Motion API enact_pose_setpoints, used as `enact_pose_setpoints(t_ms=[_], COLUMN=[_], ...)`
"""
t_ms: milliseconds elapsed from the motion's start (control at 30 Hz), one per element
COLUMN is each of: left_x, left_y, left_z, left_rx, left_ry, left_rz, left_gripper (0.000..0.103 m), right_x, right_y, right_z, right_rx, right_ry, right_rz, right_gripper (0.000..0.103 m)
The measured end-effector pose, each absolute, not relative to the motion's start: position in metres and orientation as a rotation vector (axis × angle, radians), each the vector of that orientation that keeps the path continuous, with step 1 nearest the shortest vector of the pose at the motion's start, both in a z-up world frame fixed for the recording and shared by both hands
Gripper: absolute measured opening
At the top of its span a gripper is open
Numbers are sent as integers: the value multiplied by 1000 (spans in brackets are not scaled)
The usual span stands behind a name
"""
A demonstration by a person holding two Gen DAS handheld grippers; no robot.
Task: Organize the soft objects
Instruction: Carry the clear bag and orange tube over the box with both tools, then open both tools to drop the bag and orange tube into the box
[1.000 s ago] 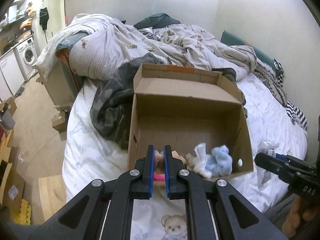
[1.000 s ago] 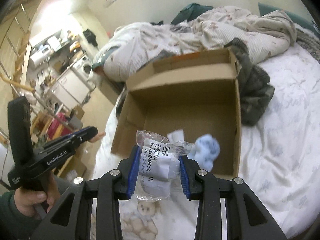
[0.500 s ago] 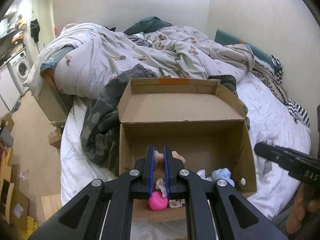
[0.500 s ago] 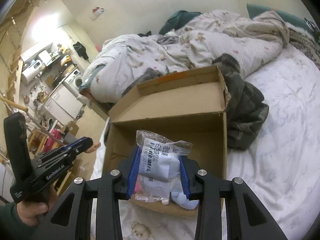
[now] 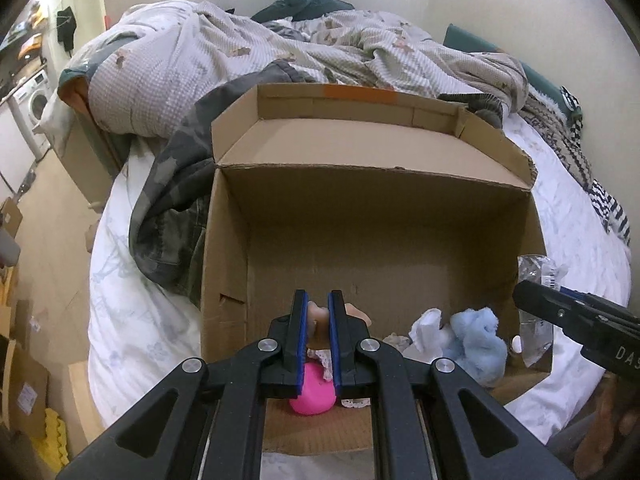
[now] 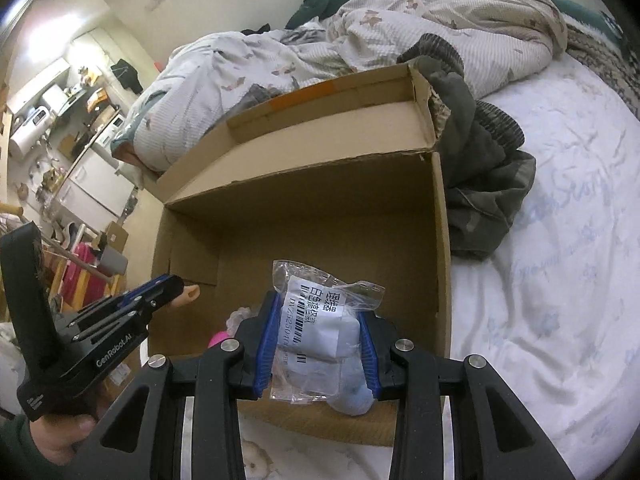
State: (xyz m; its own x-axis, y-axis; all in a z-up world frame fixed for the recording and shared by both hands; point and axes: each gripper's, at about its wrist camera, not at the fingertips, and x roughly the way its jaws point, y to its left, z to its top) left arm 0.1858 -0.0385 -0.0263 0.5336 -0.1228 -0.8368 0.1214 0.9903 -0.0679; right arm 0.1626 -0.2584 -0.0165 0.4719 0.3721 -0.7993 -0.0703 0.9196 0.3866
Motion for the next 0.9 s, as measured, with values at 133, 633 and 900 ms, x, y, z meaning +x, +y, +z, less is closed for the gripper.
enact_pose_setpoints(t_ms=[133, 633, 900], left_x=[190, 192, 192], left_y=[-39, -49, -52], left_z=[-33, -40, -41], left_rx=[-8, 11, 30], left_ry=[1019, 1029, 1047], left_rz=[-139, -160, -150], left_gripper=[10, 11, 18], right_x=[167, 171, 172], right_y=[-257, -247, -247], right_z=[-22, -34, -38], right_rx=[341, 328, 333], right_ry=[1064, 1118, 1133], right_rz=[272, 287, 282], right_gripper=[38, 38, 38])
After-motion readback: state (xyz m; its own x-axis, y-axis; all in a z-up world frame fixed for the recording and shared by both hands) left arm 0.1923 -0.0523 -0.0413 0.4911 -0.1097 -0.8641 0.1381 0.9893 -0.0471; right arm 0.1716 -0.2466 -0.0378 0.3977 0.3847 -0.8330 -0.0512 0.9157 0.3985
